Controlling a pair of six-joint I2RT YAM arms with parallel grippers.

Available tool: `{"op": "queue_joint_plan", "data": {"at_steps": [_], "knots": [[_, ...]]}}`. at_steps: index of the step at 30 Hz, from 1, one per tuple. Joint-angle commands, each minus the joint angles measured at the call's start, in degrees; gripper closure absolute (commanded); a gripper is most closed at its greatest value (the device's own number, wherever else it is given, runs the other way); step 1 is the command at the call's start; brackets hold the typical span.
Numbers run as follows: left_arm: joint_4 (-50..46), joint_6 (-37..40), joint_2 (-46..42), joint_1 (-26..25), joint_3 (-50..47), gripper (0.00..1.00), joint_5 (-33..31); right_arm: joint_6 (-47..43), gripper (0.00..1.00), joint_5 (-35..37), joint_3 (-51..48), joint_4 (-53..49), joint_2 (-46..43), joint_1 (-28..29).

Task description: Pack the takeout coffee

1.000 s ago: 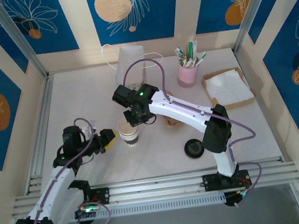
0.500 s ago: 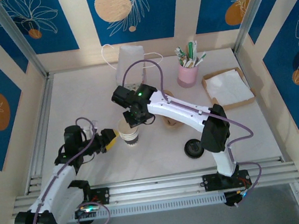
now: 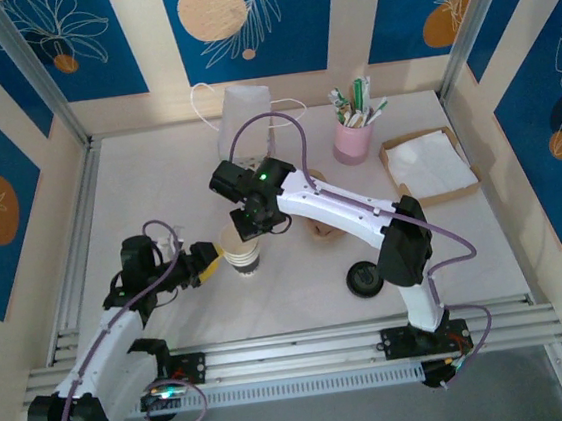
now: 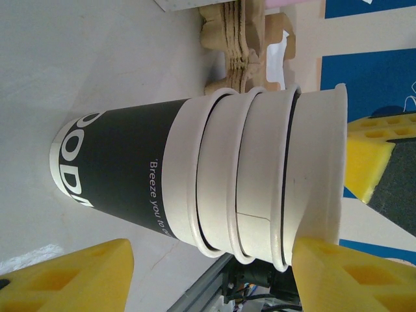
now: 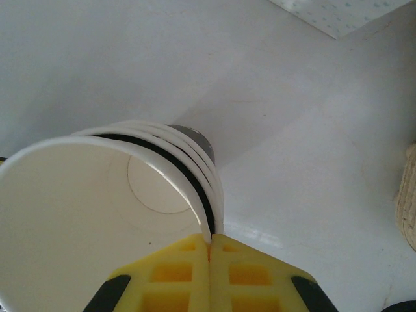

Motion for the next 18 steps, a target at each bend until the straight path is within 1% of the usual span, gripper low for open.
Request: {"op": "queue_joint_plan", "data": {"at_steps": [1,18], "knots": [[1.5,0.0,0.0,0.7,-0.3,0.34,1.7,0.3,1.0,-3.0,1.2,0.5,-1.6,-0.3],[0.8,0.0,-1.0,0.6,0.0,0.35,1.7,1.3,1.0,-7.5,-1.9,4.4,-5.2,-2.0]]}}
